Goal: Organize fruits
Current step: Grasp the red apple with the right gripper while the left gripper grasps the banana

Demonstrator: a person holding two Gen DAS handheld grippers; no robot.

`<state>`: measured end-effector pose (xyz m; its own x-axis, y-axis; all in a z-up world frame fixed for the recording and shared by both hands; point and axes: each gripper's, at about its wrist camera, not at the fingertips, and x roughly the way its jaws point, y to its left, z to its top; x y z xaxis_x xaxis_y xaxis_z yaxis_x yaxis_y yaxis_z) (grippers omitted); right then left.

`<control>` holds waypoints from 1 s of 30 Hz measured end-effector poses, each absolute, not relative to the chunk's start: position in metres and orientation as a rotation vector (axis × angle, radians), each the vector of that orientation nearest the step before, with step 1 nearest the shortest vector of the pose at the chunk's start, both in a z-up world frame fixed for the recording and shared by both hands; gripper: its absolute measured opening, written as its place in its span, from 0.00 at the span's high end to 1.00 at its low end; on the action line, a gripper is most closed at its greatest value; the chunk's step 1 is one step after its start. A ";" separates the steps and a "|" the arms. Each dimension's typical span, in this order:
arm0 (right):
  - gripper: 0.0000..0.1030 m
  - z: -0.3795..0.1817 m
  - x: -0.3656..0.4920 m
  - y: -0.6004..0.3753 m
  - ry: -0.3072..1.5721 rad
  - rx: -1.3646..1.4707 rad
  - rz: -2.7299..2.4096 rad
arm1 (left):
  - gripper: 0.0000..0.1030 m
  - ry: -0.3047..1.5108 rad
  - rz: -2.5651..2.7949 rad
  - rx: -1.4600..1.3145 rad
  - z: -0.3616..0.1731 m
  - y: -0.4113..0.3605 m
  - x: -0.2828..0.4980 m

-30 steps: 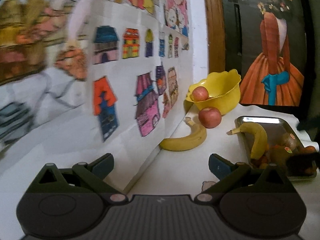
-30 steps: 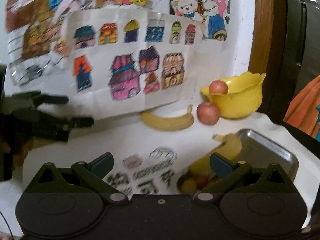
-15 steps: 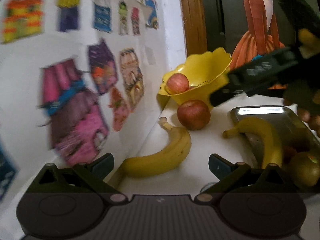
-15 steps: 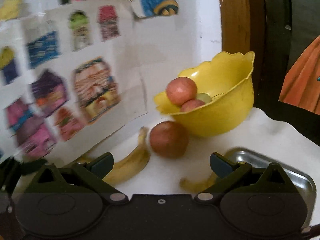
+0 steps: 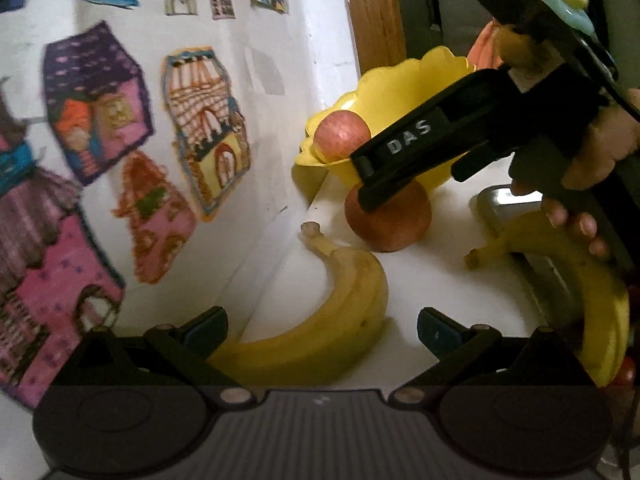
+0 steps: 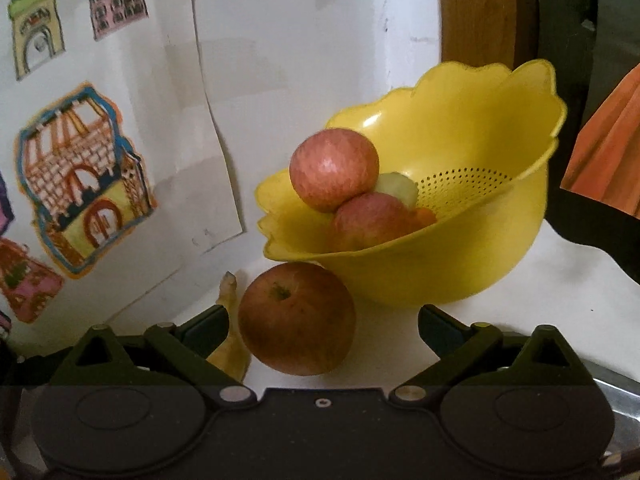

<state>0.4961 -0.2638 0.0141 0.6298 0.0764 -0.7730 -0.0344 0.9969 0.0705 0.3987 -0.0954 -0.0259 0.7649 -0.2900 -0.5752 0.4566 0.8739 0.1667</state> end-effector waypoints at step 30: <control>0.30 -0.015 0.530 -0.260 1.041 0.166 0.051 | 0.42 0.732 -0.489 0.196 -0.033 -0.098 0.440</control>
<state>0.5297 -0.2601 -0.0149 0.5057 0.1203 -0.8543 0.0367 0.9863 0.1607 0.4404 -0.0979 -0.0331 0.6386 -0.3582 -0.6811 0.4919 0.8707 0.0033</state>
